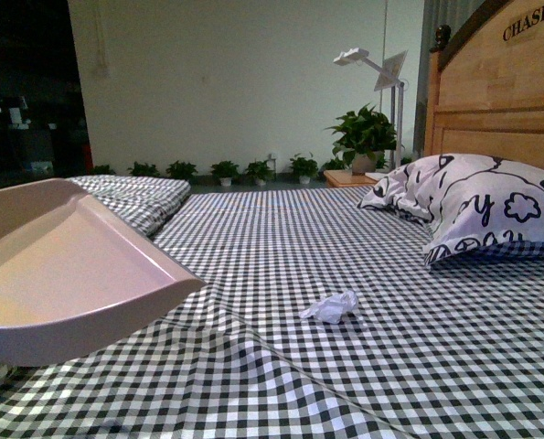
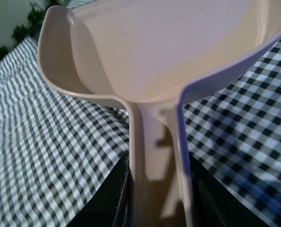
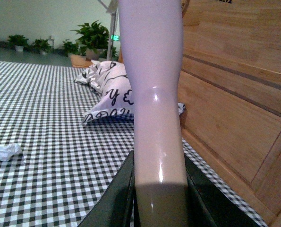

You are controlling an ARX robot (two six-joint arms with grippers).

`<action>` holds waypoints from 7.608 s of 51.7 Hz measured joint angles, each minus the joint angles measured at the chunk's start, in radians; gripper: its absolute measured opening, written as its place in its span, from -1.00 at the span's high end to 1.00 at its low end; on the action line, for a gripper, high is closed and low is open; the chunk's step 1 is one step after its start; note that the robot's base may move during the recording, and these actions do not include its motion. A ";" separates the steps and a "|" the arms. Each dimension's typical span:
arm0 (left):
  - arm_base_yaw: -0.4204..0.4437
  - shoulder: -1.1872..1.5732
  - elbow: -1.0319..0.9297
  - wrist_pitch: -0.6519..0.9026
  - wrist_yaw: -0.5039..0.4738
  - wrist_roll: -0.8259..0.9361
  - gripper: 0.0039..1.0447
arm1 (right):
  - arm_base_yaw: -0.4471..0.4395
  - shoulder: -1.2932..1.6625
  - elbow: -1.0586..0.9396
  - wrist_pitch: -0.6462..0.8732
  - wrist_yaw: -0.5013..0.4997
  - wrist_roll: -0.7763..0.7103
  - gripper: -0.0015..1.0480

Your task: Clean up trash

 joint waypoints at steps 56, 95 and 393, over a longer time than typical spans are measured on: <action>-0.350 0.545 0.363 0.200 -0.178 -0.270 0.45 | 0.000 0.000 0.000 0.000 0.000 0.000 0.59; -0.426 0.582 0.209 0.314 -0.204 -0.245 0.45 | 0.000 0.000 0.000 0.000 0.000 0.000 0.59; -0.491 0.695 0.671 -0.457 -0.518 -0.028 0.45 | -0.470 1.639 0.885 -0.280 -0.563 0.182 0.60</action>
